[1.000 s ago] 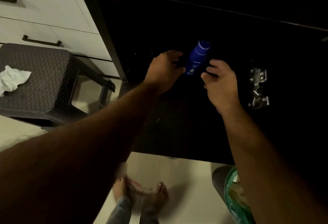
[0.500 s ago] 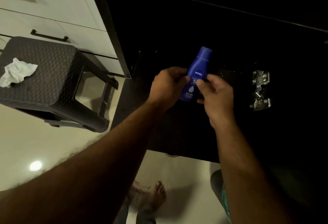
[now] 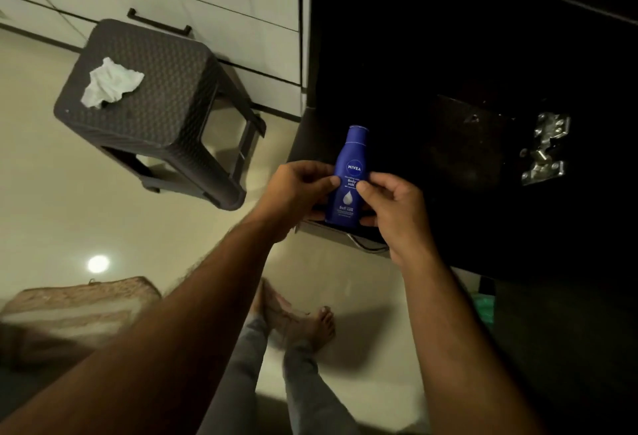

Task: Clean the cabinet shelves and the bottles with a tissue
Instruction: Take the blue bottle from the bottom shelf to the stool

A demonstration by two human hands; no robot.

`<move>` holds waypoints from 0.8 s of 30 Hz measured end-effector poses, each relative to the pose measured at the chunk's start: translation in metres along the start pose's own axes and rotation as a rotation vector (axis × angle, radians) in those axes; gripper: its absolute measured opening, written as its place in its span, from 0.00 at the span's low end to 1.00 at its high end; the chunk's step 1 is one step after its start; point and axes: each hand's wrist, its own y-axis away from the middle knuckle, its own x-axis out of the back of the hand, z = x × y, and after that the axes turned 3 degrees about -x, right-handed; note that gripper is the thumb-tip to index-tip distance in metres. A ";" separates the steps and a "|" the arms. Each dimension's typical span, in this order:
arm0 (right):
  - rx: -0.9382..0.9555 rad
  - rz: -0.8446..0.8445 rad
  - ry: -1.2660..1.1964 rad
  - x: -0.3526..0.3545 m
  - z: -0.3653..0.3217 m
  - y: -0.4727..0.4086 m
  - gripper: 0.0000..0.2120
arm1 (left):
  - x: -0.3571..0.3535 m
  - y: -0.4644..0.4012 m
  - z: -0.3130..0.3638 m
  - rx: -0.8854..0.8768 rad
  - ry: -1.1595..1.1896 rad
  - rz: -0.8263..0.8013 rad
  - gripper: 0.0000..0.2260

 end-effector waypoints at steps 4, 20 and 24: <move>-0.009 -0.099 0.049 -0.039 -0.004 0.004 0.12 | 0.040 0.016 -0.008 0.011 -0.012 0.069 0.10; -0.030 -0.282 0.297 -0.246 -0.021 -0.066 0.13 | 0.238 -0.023 -0.037 0.100 0.073 0.305 0.13; -0.071 -0.275 0.304 -0.305 -0.024 -0.095 0.09 | 0.294 -0.052 -0.042 0.137 0.050 0.339 0.13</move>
